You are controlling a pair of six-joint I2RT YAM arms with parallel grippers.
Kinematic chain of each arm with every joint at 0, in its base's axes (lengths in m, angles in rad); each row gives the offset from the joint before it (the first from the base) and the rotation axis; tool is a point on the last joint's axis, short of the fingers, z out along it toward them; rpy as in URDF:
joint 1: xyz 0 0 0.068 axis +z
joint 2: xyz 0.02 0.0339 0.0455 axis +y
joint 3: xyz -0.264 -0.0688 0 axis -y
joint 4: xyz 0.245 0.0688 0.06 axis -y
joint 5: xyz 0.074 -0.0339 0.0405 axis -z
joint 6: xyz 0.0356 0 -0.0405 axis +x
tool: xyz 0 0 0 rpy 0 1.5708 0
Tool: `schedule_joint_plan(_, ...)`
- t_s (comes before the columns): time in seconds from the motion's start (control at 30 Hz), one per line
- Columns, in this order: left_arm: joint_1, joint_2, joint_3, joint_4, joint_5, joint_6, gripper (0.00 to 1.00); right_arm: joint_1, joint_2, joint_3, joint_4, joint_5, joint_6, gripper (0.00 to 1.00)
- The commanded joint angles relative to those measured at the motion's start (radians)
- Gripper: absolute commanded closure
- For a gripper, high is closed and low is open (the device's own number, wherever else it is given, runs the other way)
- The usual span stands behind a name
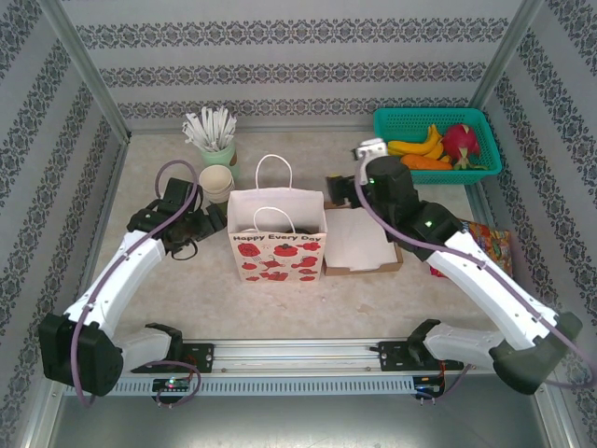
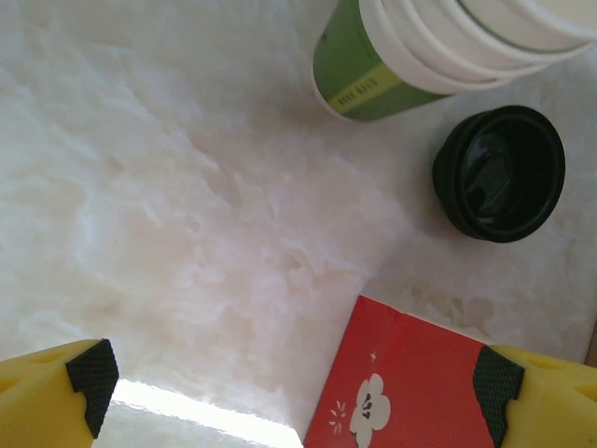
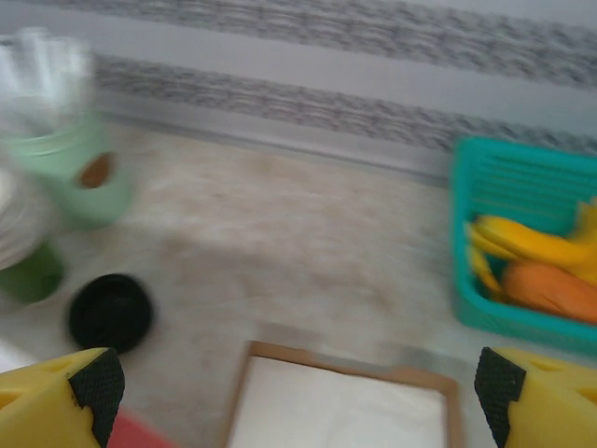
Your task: Pack the takeout coffee
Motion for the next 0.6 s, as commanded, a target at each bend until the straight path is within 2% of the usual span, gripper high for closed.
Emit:
schedule_joint_plan(0.0,-0.006,0.02,-0.003,0.073,0.061,-0.034,0.0,-0.087,-0.072,-0.102,0.012,0.139,0.159,0.02)
schedule_joint_plan(0.23,-0.022,0.075,-0.009,0.102,0.074,-0.053,0.0,-0.234,-0.189,-0.304,0.01,0.142,0.293,0.02)
schedule_joint_plan(0.57,-0.059,0.125,0.025,0.098,0.061,-0.047,0.0,-0.285,-0.216,-0.365,0.012,0.124,0.31,0.02)
